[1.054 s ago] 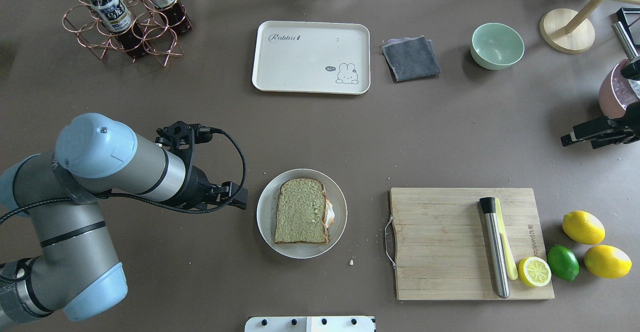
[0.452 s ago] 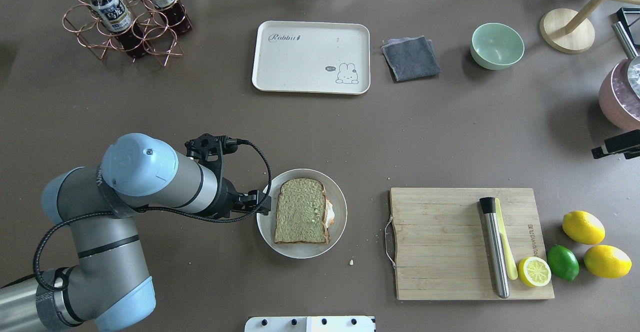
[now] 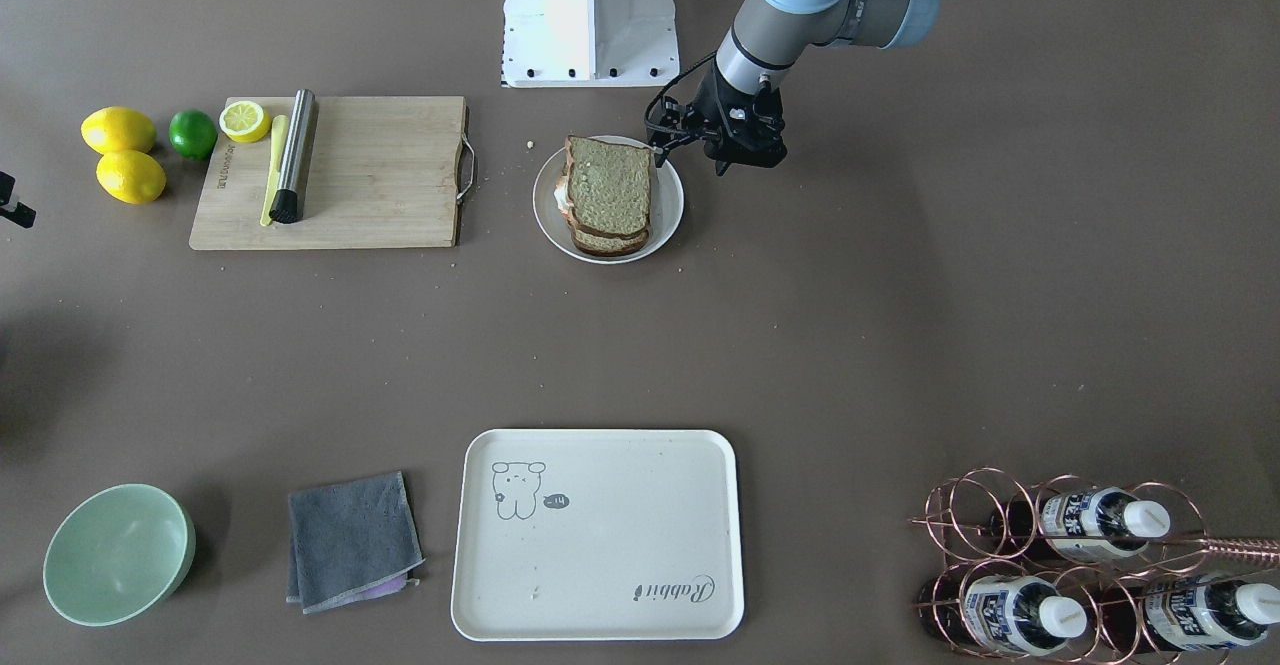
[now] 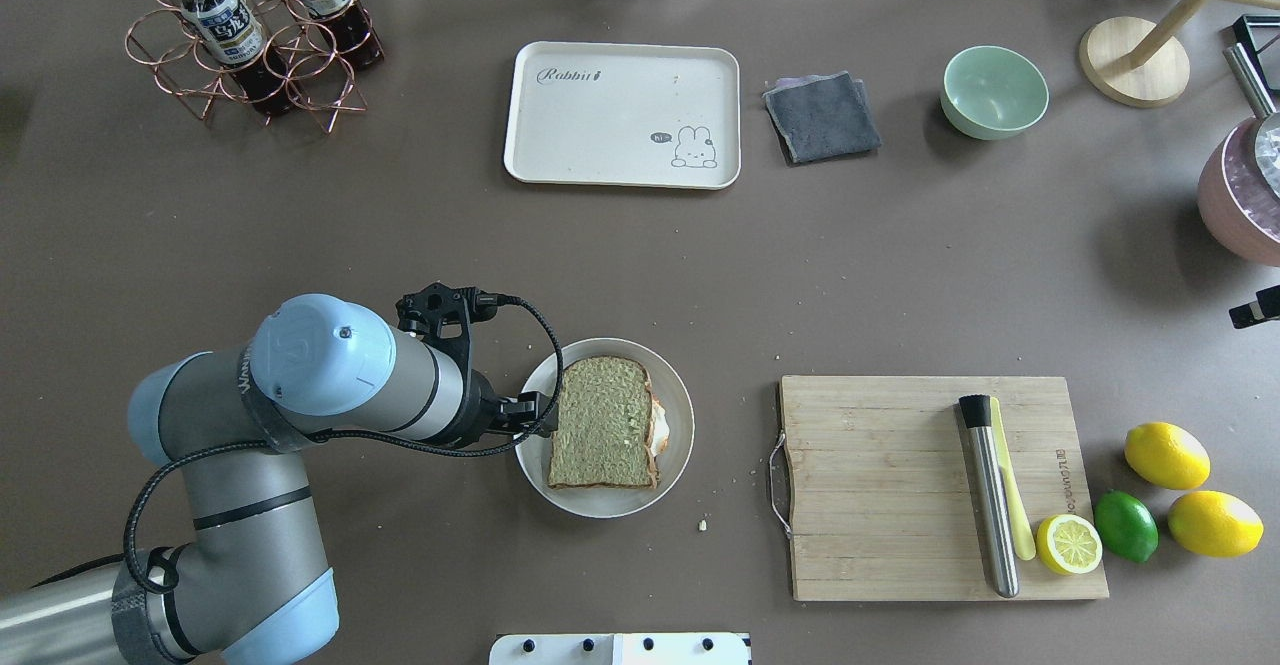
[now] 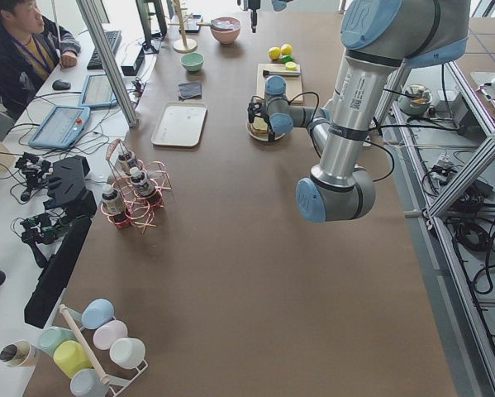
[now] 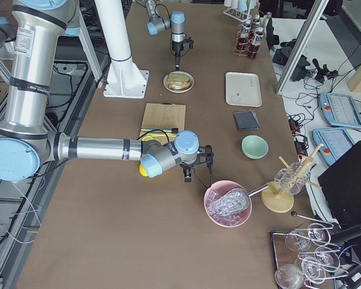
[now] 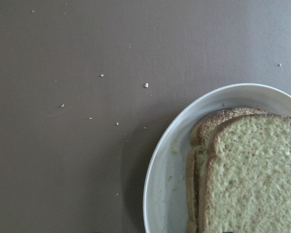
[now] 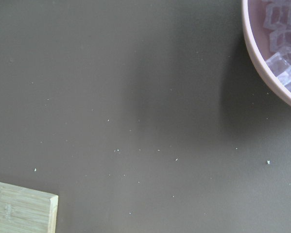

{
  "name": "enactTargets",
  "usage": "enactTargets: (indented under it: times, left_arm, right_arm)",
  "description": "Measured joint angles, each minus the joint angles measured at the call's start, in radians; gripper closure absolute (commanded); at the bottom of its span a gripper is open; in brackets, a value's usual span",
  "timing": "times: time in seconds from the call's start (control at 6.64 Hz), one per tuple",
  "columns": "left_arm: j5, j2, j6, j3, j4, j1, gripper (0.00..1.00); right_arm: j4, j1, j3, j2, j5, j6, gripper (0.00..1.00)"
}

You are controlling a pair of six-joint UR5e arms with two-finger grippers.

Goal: Make sandwich and place on tray
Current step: 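Grasp the rim of the white plate with the left gripper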

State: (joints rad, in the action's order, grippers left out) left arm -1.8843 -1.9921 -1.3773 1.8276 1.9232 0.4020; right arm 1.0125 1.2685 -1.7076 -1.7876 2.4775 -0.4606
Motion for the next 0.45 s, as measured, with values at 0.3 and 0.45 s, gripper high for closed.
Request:
enactTargets:
  times: [0.3,0.45]
  left_arm:
    - [0.002,-0.002,-0.027,-0.048,0.075,-0.003,0.27]
    - [0.002,-0.001,-0.037,-0.058,0.091,-0.004,0.29]
  right_arm:
    - [0.004,0.003,-0.017,-0.008,0.000,0.003,0.00]
    - [0.005,0.002,-0.021,-0.009,0.000,0.003,0.00]
